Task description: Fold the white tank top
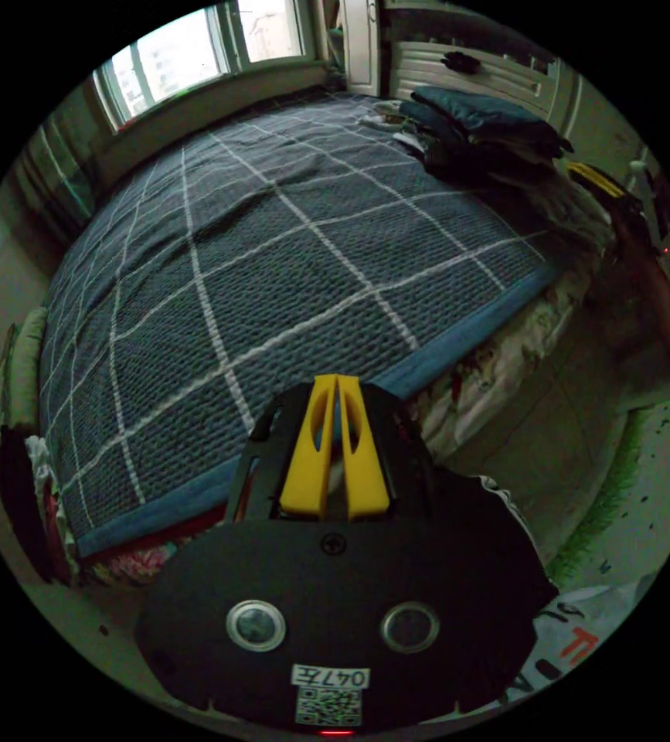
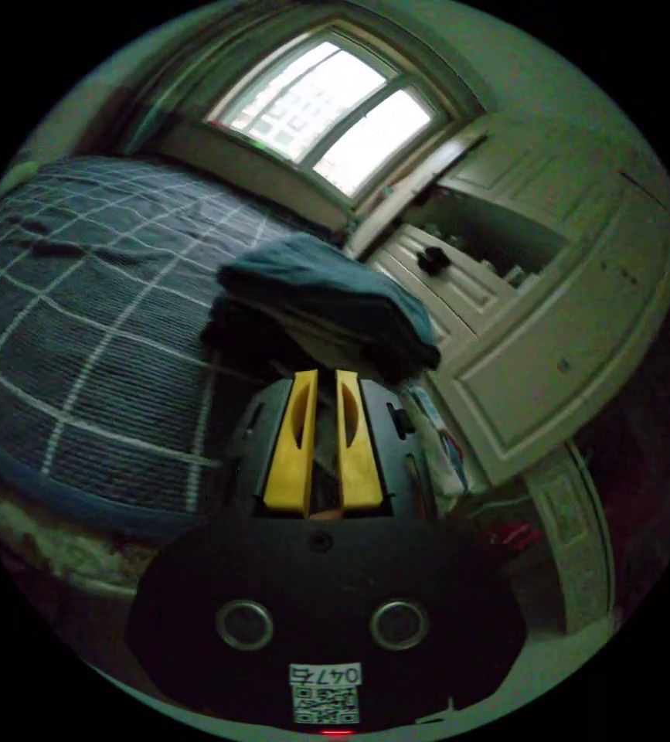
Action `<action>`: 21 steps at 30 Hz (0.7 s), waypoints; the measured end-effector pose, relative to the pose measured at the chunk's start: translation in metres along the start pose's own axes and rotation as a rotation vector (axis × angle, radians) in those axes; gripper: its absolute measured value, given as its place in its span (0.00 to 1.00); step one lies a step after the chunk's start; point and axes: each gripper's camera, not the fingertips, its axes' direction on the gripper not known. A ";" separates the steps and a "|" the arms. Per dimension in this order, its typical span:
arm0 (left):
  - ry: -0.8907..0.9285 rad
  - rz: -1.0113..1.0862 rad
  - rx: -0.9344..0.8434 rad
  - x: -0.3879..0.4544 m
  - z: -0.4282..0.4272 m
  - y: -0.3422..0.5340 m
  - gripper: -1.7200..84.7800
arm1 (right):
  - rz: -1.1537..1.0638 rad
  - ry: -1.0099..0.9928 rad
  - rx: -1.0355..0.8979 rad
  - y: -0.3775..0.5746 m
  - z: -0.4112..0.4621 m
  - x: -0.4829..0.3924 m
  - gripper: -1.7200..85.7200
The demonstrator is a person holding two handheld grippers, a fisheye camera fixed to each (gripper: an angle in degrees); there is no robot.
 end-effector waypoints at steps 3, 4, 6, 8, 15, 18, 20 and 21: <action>0.043 -0.015 -0.034 0.003 0.014 -0.014 0.01 | 0.122 0.098 -0.077 0.027 0.033 0.059 0.04; 0.063 -0.018 -0.031 0.003 0.015 -0.016 0.01 | 0.146 0.105 -0.114 0.034 0.046 0.081 0.04; 0.137 -0.028 -0.016 0.005 0.021 -0.024 0.01 | 0.159 0.104 -0.161 0.040 0.064 0.110 0.05; 0.166 -0.025 -0.018 0.009 0.026 -0.030 0.01 | 0.146 0.071 -0.210 0.039 0.087 0.135 0.06; 0.109 0.027 -0.062 0.030 0.044 -0.050 0.01 | 0.158 -0.064 -0.431 0.030 0.154 0.167 0.04; 0.111 0.017 -0.057 0.029 0.046 -0.053 0.01 | 0.208 -0.015 -0.393 0.026 0.150 0.171 0.03; 0.124 -0.002 -0.047 0.025 0.045 -0.054 0.01 | 0.275 -0.001 -0.272 0.021 0.126 0.174 0.02; 0.132 -0.019 -0.032 0.022 0.044 -0.053 0.01 | 0.288 -0.016 -0.236 0.019 0.118 0.175 0.02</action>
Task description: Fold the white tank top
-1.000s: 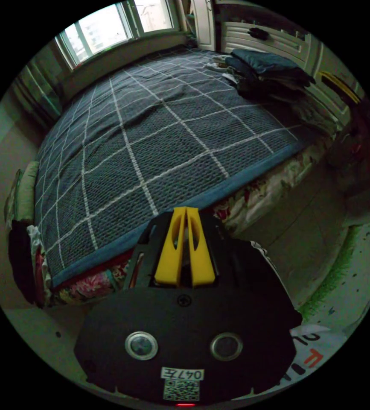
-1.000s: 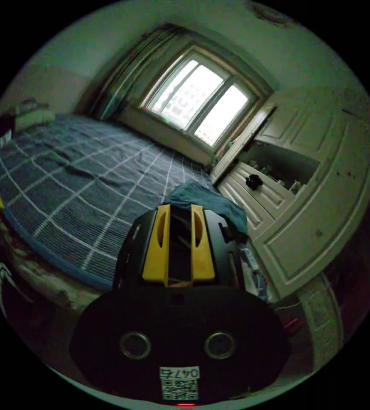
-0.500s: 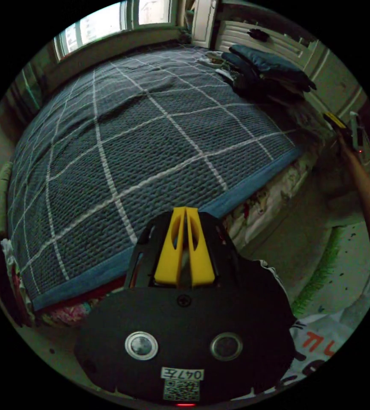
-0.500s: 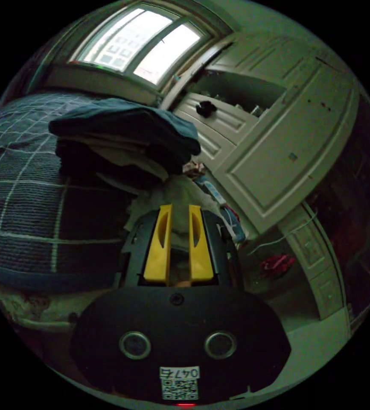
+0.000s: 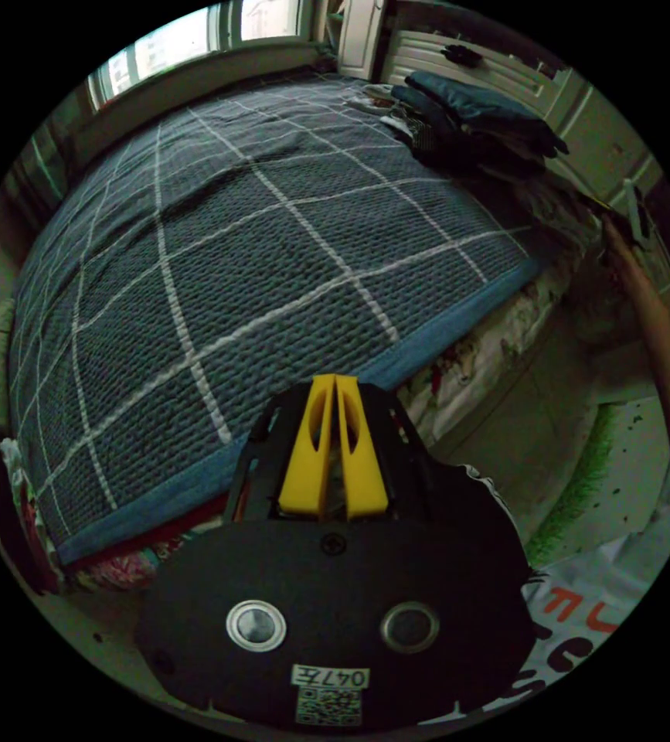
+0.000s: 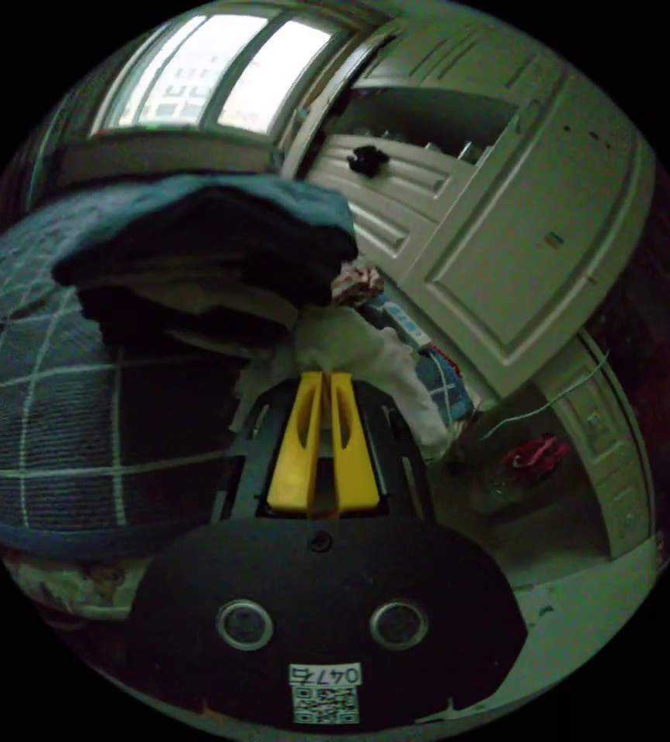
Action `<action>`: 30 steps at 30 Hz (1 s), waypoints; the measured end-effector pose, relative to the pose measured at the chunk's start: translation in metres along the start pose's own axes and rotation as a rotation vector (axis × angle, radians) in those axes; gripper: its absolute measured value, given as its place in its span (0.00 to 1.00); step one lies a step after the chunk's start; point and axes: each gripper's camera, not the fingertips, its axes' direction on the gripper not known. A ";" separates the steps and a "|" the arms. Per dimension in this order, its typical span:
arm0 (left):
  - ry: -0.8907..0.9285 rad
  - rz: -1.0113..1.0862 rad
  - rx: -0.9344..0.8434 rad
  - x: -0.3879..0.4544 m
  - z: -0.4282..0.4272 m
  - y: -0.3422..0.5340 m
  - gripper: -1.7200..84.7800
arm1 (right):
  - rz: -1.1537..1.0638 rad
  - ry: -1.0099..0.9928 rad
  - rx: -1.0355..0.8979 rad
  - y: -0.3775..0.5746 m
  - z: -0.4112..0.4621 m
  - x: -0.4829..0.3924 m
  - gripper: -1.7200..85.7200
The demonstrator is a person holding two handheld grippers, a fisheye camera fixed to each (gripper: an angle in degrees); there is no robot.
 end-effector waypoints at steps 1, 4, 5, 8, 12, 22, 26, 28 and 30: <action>0.004 -0.008 0.010 -0.002 -0.001 0.000 0.01 | 0.003 -0.069 0.077 0.001 -0.019 -0.002 0.02; 0.014 -0.060 0.074 -0.012 -0.009 0.002 0.01 | -0.102 -0.313 0.223 -0.004 -0.074 -0.029 0.03; 0.009 -0.088 0.102 -0.017 -0.013 0.003 0.01 | -0.187 -0.475 0.250 -0.008 -0.096 -0.049 0.03; -0.002 -0.171 0.172 -0.032 -0.025 0.009 0.01 | -0.434 -0.841 0.299 -0.011 -0.144 -0.113 0.06; -0.008 -0.279 0.282 -0.056 -0.047 0.028 0.01 | -0.564 -0.920 0.266 -0.006 -0.171 -0.180 0.11; -0.012 -0.206 0.297 -0.081 -0.089 0.019 0.01 | -0.767 -0.740 0.144 0.049 -0.197 -0.328 0.05; 0.007 -0.178 0.362 -0.090 -0.084 0.030 0.01 | -0.817 -0.685 0.118 0.064 -0.201 -0.377 0.05; 0.045 -0.163 0.340 -0.094 -0.081 0.037 0.01 | -0.804 -0.662 0.113 0.063 -0.202 -0.390 0.05; 0.106 -0.113 0.343 -0.098 -0.090 0.038 0.01 | -0.760 -0.690 0.100 0.060 -0.201 -0.397 0.05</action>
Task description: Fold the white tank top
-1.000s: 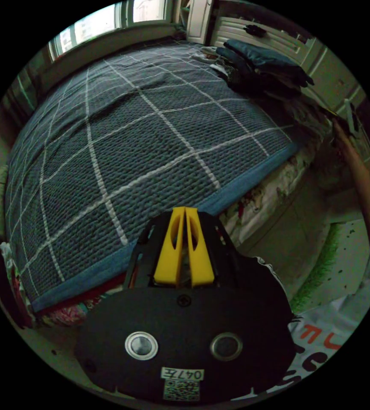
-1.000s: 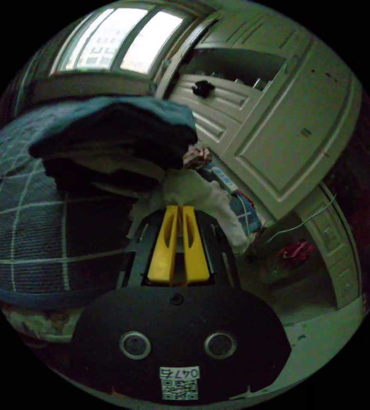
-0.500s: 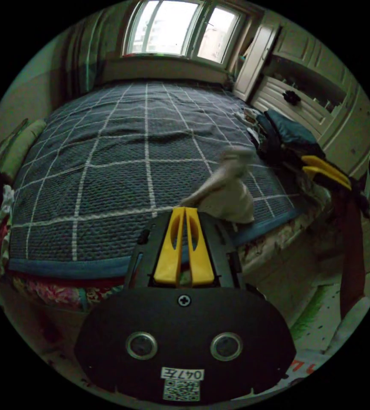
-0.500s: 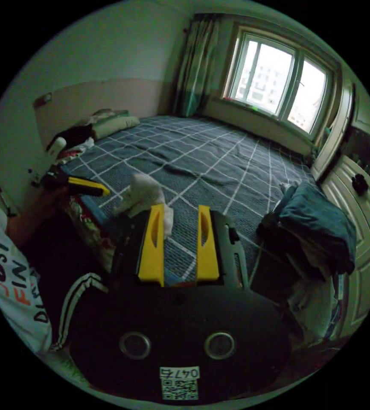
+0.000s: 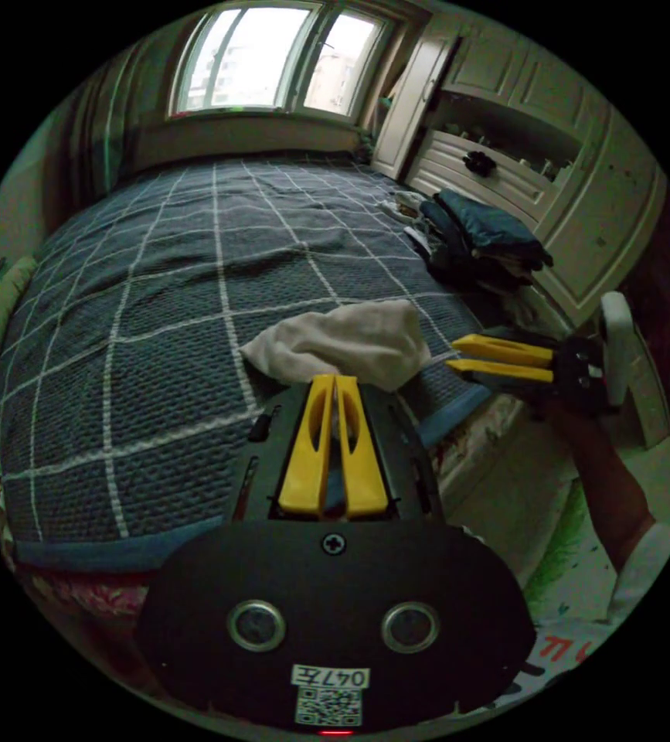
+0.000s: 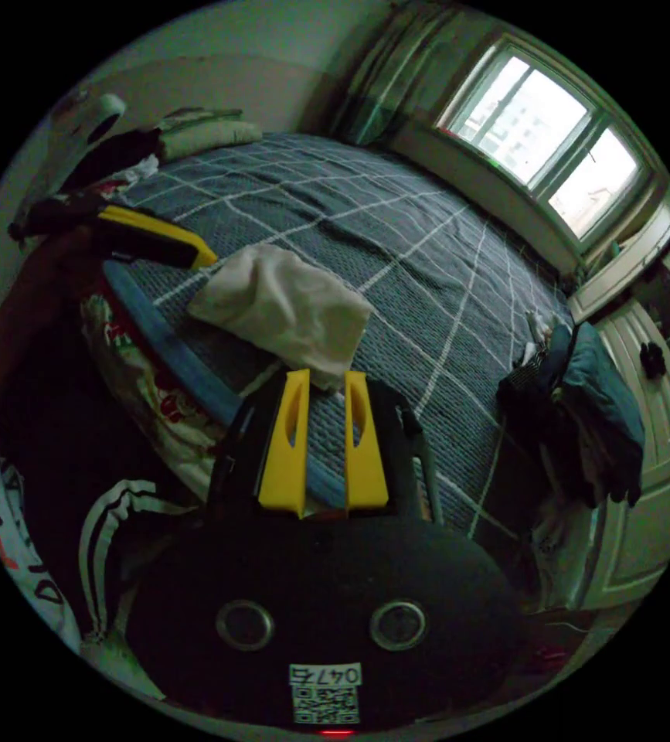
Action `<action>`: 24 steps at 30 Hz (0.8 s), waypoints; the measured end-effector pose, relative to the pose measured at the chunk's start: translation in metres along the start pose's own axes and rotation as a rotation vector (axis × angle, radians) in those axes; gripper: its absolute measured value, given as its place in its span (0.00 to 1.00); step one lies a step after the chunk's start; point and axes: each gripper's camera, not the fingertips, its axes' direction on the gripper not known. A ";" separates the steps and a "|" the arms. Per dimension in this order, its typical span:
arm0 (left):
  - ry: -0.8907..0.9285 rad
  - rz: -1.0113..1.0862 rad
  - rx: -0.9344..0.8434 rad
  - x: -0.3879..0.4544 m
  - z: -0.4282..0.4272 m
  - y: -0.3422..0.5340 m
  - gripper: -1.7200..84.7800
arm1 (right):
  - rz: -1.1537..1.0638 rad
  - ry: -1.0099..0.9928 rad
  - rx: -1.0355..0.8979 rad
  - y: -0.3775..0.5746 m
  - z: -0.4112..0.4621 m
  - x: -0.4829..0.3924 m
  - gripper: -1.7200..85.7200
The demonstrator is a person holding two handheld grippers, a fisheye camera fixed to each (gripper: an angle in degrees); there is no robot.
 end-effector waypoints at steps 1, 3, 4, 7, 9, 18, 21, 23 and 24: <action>0.002 0.012 0.008 0.000 -0.003 -0.001 0.01 | 0.042 -0.036 0.026 -0.004 0.003 0.002 0.05; -0.023 0.032 0.010 -0.002 -0.011 -0.002 0.01 | 0.086 -0.091 0.054 -0.012 0.008 0.004 0.05; -0.027 0.035 0.001 -0.003 -0.012 -0.002 0.01 | 0.101 -0.111 0.059 -0.019 0.013 0.005 0.05; -0.008 0.044 -0.043 -0.006 -0.016 -0.003 0.01 | 0.099 -0.152 0.067 -0.040 0.027 0.000 0.06; 0.025 0.050 -0.056 -0.009 -0.023 -0.004 0.01 | 0.092 -0.175 0.065 -0.051 0.036 -0.007 0.06; 0.153 0.319 -0.053 0.003 -0.076 0.005 0.19 | -0.085 -0.223 0.265 -0.086 -0.017 -0.117 0.02; 0.142 0.319 -0.002 0.007 -0.107 0.012 0.24 | -0.112 -0.194 0.334 -0.106 -0.049 -0.145 0.02; 0.087 0.333 0.028 0.012 -0.126 0.013 0.23 | -0.117 -0.254 0.400 -0.122 -0.075 -0.158 0.02; 0.043 0.346 0.048 0.016 -0.139 0.013 0.18 | -0.121 -0.264 0.412 -0.126 -0.080 -0.162 0.02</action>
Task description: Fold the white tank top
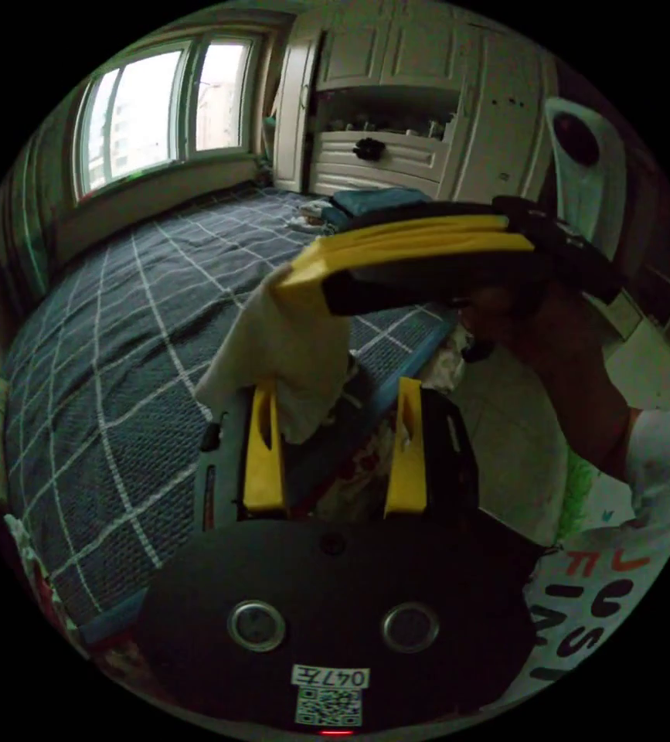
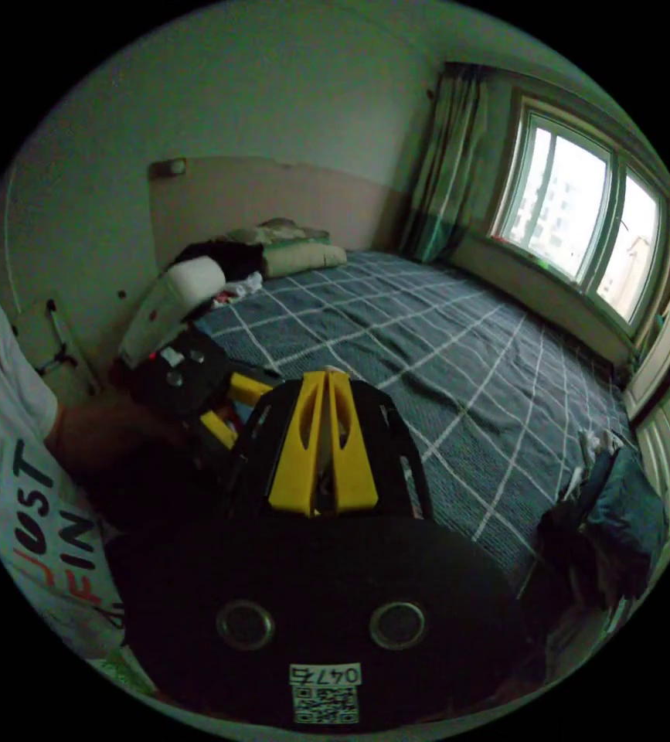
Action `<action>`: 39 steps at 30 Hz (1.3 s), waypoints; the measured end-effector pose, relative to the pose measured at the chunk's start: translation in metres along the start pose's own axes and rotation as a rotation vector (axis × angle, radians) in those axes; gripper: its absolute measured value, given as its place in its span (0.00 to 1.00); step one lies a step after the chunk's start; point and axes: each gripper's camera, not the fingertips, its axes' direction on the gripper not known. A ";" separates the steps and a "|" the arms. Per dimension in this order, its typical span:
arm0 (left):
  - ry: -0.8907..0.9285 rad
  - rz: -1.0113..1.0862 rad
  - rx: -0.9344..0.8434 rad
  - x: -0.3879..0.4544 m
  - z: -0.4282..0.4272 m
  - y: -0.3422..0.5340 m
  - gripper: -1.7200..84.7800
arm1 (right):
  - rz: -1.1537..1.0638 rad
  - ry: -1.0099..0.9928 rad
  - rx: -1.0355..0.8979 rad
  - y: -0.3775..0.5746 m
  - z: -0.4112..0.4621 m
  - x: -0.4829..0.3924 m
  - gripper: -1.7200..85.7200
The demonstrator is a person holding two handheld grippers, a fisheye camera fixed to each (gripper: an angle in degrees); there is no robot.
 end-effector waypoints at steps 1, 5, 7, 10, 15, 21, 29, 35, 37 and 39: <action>-0.027 0.000 0.014 0.001 -0.007 0.000 0.13 | -0.012 -0.006 0.013 -0.011 -0.002 -0.009 0.02; -0.225 0.027 0.062 -0.003 -0.056 0.007 0.03 | -0.050 0.086 0.038 -0.035 -0.009 -0.035 0.02; -0.116 0.046 0.052 -0.016 -0.077 0.006 0.02 | -0.043 0.077 0.063 -0.041 -0.015 -0.040 0.02; 0.111 0.034 0.026 -0.044 -0.110 -0.003 0.01 | -0.047 0.058 0.102 -0.054 -0.020 -0.050 0.02; 0.023 0.035 -0.009 -0.075 -0.166 -0.023 0.01 | -0.084 0.114 0.127 -0.066 -0.021 -0.065 0.05; -0.072 0.094 -0.047 -0.080 -0.198 -0.030 0.01 | 0.061 0.132 0.007 -0.024 0.037 -0.065 0.23; -0.179 0.134 -0.064 -0.094 -0.221 -0.025 0.01 | 0.038 -0.025 -0.072 0.002 0.112 -0.113 0.27; -0.294 0.124 -0.039 -0.122 -0.248 -0.022 0.01 | -0.058 0.062 -0.072 -0.003 0.115 -0.104 0.03; -0.347 0.124 -0.031 -0.133 -0.260 -0.018 0.01 | -0.053 0.028 0.005 -0.008 0.089 -0.089 0.02; -0.328 0.115 -0.020 -0.149 -0.274 -0.012 0.01 | -0.052 0.087 0.046 -0.016 0.063 -0.078 0.02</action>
